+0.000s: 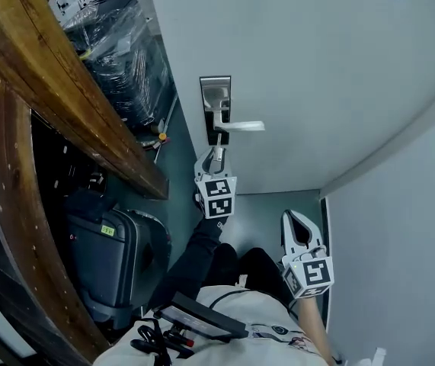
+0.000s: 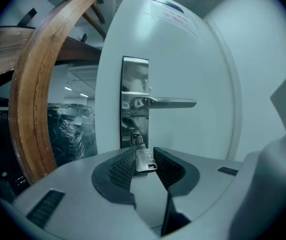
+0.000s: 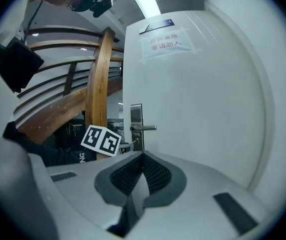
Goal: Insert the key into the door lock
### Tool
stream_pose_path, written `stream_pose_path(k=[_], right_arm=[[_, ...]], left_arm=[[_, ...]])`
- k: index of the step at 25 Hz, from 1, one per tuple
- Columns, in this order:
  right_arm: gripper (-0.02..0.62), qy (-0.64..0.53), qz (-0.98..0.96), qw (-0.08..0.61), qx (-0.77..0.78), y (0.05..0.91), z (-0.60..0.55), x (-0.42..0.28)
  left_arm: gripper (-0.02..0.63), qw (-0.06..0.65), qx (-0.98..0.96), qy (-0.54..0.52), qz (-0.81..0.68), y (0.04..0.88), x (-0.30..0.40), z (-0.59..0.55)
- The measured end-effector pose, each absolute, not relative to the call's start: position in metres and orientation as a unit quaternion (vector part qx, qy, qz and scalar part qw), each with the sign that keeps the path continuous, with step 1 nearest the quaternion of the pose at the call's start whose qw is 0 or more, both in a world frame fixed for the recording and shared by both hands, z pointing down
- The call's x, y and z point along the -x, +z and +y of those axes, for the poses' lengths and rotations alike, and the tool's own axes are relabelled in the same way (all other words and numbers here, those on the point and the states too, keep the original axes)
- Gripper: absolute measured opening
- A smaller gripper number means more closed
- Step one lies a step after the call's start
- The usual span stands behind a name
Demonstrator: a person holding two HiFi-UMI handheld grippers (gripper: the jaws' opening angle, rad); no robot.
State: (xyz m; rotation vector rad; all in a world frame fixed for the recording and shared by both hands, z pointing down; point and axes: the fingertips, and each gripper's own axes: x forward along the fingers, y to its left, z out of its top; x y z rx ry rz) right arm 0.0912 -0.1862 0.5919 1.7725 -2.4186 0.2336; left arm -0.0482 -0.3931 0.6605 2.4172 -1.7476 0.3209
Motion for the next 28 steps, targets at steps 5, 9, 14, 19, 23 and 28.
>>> stream_pose_path(k=[5,9,14,19,23,28], right_arm=[[0.006,0.081,-0.804,0.067,-0.586,0.602,-0.195,-0.098],[0.006,0.084,-0.806,0.065,-0.582,0.603,-0.201,-0.101],[0.006,0.086,-0.808,0.062,-0.579,0.604,-0.210,-0.103],[0.006,0.094,-0.809,0.061,-0.577,0.606,-0.211,-0.103],[0.006,0.095,-0.807,0.055,-0.580,0.602,-0.215,-0.106],[0.006,0.101,-0.802,0.052,-0.586,0.610,-0.215,-0.114]], left_arm=[[0.118,0.069,-0.798,0.103,-0.590,0.665,0.047,-0.405],[0.118,0.068,-0.795,0.106,-0.593,0.666,0.046,-0.412],[0.118,0.070,-0.790,0.112,-0.598,0.666,0.048,-0.415],[0.118,0.071,-0.782,0.140,-0.603,0.660,0.048,-0.416],[0.118,0.077,-0.772,0.153,-0.612,0.657,0.045,-0.423],[0.118,0.084,-0.765,0.159,-0.619,0.661,0.045,-0.442]])
